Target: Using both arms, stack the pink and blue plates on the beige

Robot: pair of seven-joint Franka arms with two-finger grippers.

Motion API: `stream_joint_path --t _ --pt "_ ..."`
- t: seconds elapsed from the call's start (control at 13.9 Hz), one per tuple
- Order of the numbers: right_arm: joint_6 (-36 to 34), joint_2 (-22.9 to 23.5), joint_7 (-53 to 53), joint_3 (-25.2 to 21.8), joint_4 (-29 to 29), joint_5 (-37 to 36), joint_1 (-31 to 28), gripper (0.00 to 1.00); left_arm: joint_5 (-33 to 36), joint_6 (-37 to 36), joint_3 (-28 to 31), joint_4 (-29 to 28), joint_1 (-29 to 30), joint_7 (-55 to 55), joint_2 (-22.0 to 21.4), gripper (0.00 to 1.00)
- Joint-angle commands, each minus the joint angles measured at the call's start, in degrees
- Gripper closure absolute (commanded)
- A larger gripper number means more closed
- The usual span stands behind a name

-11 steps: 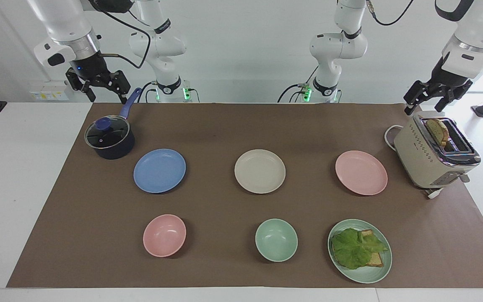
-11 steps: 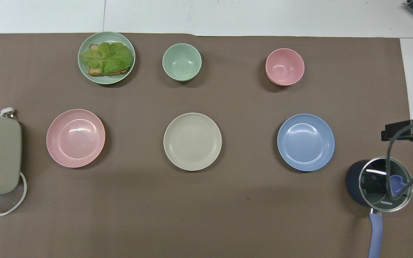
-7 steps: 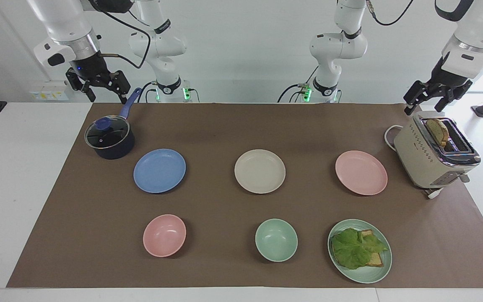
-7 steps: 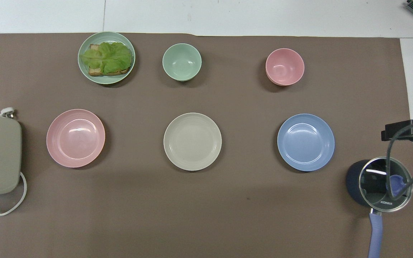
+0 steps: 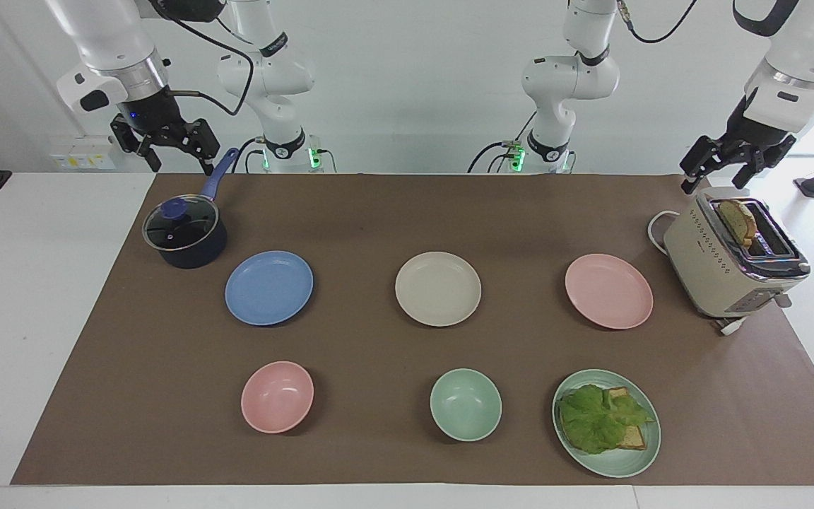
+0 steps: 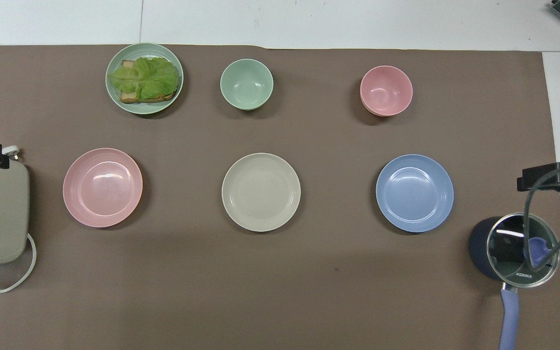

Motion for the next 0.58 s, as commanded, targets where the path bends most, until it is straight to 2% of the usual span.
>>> stream_joint_path --t 0.0,0.5 --pt "-0.07 0.37 -0.67 0.11 0.57 1.21 -0.66 0.00 -0.59 4.73 -0.25 -6.68 0.98 1.04 -1.78 0.00" --pt "-0.07 0.37 -0.58 0.11 0.57 1.30 -0.48 0.00 -0.59 17.82 -0.25 -18.29 2.56 1.40 -0.29 0.00"
